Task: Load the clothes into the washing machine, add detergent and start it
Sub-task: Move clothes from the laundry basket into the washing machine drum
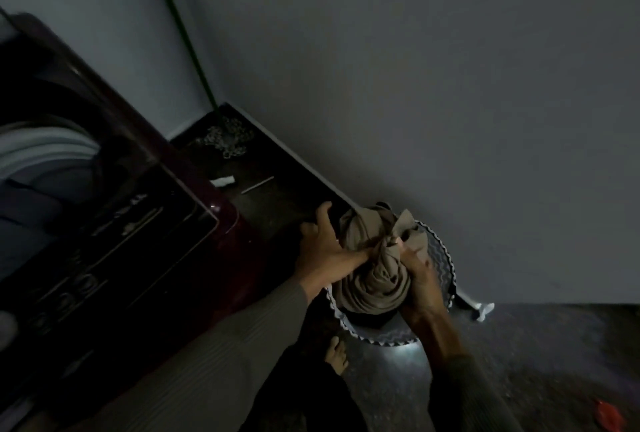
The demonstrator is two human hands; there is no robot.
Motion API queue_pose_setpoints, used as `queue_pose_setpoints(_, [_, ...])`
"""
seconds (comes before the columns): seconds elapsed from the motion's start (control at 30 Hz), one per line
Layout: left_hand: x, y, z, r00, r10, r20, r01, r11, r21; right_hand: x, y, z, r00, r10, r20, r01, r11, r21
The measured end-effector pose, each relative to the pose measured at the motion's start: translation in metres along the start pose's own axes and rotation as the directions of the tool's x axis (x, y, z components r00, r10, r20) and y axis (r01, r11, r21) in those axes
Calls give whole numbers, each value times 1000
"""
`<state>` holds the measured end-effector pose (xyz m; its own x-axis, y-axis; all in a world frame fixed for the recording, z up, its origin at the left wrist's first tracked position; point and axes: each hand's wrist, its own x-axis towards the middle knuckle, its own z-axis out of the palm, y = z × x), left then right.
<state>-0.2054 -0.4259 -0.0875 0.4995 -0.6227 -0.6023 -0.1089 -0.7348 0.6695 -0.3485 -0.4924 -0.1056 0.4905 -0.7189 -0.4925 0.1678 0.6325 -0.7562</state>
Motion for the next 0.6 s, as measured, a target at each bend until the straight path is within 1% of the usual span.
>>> queue_pose_setpoints(0.03, [-6, 0, -10, 990, 99, -99, -97, 995, 26, -4, -7, 11, 1000, -17, -16, 17, 999, -31])
queue_pose_setpoints(0.07, [-12, -1, -22, 968, 203, -151, -200, 979, 34, -6, -13, 22, 999, -32, 14, 33, 998, -53])
queue_pose_setpoints(0.1, [-20, 0, -34, 947, 282, -151, -286, 958, -3, -10, -19, 39, 997, -55, 57, 59, 995, -79])
queue_pose_setpoints(0.13, [-28, 1, -46, 934, 325, -149, -338, 938, -76, -15, -24, 57, 993, -83, 84, 91, 990, -108])
queue_pose_setpoints(0.2, [-51, 6, -78, 941, 316, -121, -338, 889, -308, -24, -33, 95, 979, -139, 151, 161, 976, -147])
queue_pose_setpoints(0.23, [-64, 6, -96, 948, 299, -104, -315, 849, -425, -29, -36, 115, 969, -156, 189, 189, 968, -168])
queue_pose_setpoints(0.27, [-77, 5, -115, 945, 309, -107, -319, 802, -505, -34, -39, 137, 956, -178, 233, 225, 956, -190])
queue_pose_setpoints(0.3, [-89, 4, -133, 934, 342, -105, -345, 784, -517, -38, -40, 159, 939, -206, 276, 269, 939, -216])
queue_pose_setpoints(0.33, [-102, 4, -152, 914, 390, -108, -392, 789, -473, -44, -40, 181, 923, -227, 312, 310, 918, -249])
queue_pose_setpoints(0.37, [-112, 3, -170, 887, 442, -132, -456, 798, -394, -50, -40, 203, 901, -246, 357, 351, 897, -269])
queue_pose_setpoints(0.43, [-124, -4, -205, 798, 547, -252, -596, 777, -204, -68, -41, 250, 841, -276, 465, 433, 858, -275])
queue_pose_setpoints(0.47, [-129, -10, -222, 764, 564, -312, -629, 758, -171, -76, -39, 271, 811, -271, 518, 456, 848, -271])
queue_pose_setpoints(0.53, [-144, -22, -255, 763, 514, -392, -630, 729, -269, -90, -33, 310, 746, -244, 619, 481, 841, -248])
queue_pose_setpoints(0.6, [-157, -37, -286, 760, 465, -454, -631, 695, -345, -96, -25, 341, 705, -163, 691, 419, 881, -220])
